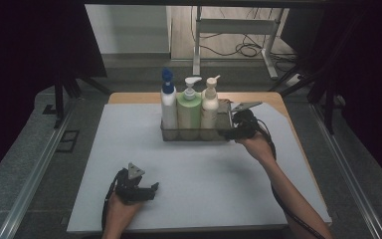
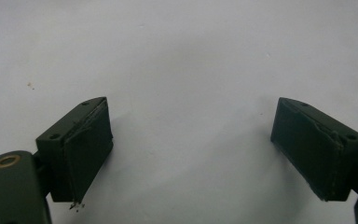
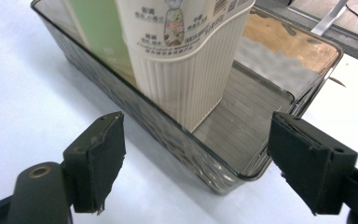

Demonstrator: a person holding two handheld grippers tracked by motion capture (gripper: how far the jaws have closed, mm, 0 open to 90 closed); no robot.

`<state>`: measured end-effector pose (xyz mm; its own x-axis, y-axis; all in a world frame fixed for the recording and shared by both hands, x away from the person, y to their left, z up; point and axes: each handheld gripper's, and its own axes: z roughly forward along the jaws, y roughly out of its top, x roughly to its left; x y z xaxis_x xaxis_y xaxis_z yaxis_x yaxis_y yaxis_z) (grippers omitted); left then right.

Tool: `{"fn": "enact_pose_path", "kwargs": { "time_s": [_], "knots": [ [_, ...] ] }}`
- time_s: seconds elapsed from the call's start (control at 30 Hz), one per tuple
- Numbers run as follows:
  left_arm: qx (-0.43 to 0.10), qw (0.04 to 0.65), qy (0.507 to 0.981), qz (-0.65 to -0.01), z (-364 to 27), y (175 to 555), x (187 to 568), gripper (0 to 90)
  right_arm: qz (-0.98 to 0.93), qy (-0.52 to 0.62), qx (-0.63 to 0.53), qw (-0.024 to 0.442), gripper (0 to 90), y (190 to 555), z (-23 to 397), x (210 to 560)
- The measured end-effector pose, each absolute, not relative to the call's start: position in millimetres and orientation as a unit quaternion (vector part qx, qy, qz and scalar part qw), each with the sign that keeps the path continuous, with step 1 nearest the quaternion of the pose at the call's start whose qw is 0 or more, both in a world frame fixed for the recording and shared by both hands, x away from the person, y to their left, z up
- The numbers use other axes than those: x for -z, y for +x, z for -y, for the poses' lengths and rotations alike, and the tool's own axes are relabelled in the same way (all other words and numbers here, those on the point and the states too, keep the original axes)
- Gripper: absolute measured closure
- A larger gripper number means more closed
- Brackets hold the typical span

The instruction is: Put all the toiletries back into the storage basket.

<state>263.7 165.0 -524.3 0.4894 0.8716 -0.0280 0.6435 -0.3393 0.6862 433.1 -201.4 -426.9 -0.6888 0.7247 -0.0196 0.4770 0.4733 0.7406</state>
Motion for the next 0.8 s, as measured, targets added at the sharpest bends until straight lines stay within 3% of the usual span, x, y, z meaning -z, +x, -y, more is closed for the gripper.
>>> {"fn": "enact_pose_path", "kwargs": {
  "time_s": [0.8],
  "knots": [
    [-0.176,0.325,0.799,-0.474,-165,264,524,12.3,-0.866,0.307,-0.352,0.178,10.6,395,213,420]
  ]
}}
